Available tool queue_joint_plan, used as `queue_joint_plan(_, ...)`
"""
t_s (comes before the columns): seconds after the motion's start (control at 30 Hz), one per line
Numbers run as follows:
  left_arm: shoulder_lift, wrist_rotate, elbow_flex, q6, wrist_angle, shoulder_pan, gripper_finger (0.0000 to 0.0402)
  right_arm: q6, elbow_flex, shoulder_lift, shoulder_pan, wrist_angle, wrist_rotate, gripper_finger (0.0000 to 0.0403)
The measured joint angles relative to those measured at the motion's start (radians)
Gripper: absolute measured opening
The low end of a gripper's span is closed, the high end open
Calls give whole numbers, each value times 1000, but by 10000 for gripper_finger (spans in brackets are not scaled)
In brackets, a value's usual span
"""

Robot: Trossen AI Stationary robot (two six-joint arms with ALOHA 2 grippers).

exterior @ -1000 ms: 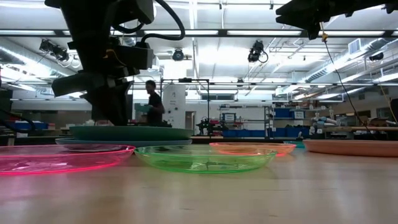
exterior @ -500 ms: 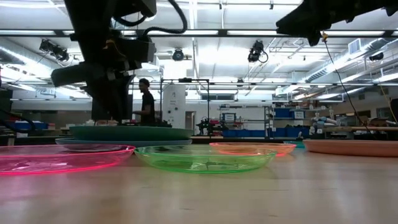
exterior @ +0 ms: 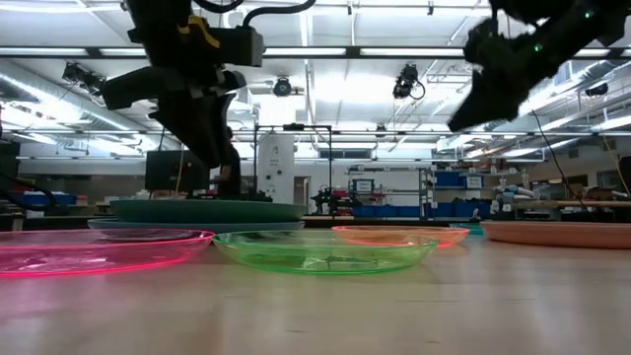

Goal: Stack plastic plates
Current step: Stack the brown plate on the dark blue plate

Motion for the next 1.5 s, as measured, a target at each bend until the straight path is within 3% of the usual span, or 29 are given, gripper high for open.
queue_joint_plan(0.27,0,0,0,33,41,8,107,97,0,98,-53,-155,1,132)
queue_joint_plan(0.87,0,0,0,31,60,-4,107,47,9,345,-239,-230,-101,132)
queue_joint_plan(1.3,0,0,0,31,59,-6,107,-103,62,562,-216,-188,-97,129)
queue_joint_plan(1.5,0,0,0,31,46,-6,107,-112,111,621,-216,-185,-141,93)
